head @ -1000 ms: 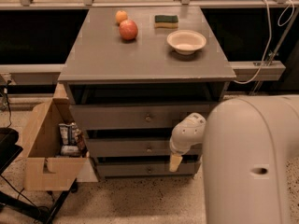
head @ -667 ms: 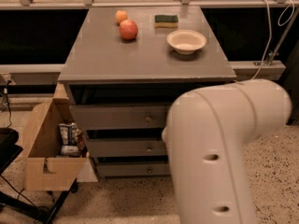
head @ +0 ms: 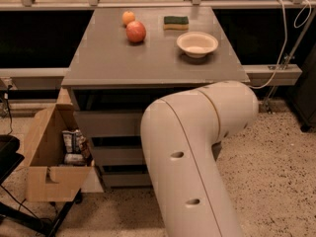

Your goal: Open middle drawer

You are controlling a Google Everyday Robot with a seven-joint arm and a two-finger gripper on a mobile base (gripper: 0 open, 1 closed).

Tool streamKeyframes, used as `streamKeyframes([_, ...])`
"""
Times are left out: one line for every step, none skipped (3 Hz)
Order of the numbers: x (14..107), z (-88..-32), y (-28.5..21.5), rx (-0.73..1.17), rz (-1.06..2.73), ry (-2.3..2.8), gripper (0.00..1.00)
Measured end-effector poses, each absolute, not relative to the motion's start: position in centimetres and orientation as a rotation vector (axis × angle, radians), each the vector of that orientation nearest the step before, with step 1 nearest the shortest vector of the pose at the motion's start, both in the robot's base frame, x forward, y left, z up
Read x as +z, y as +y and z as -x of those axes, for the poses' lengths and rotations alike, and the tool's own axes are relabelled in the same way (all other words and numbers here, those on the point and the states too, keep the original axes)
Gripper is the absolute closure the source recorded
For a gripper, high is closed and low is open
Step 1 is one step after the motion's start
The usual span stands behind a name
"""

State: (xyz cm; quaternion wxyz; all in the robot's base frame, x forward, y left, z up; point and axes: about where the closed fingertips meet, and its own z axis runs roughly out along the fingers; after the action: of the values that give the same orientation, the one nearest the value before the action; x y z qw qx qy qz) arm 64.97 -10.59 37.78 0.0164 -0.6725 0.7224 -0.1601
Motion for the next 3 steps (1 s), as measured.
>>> streamKeyframes([38.09, -64.97, -10.59, -0.498, 2.091, 2.246, 0.64])
streamKeyframes([38.65, -64.97, -10.59, -0.498, 2.091, 2.246, 0.88])
streamKeyframes([38.92, -64.97, -10.59, -0.498, 2.091, 2.246, 1.00])
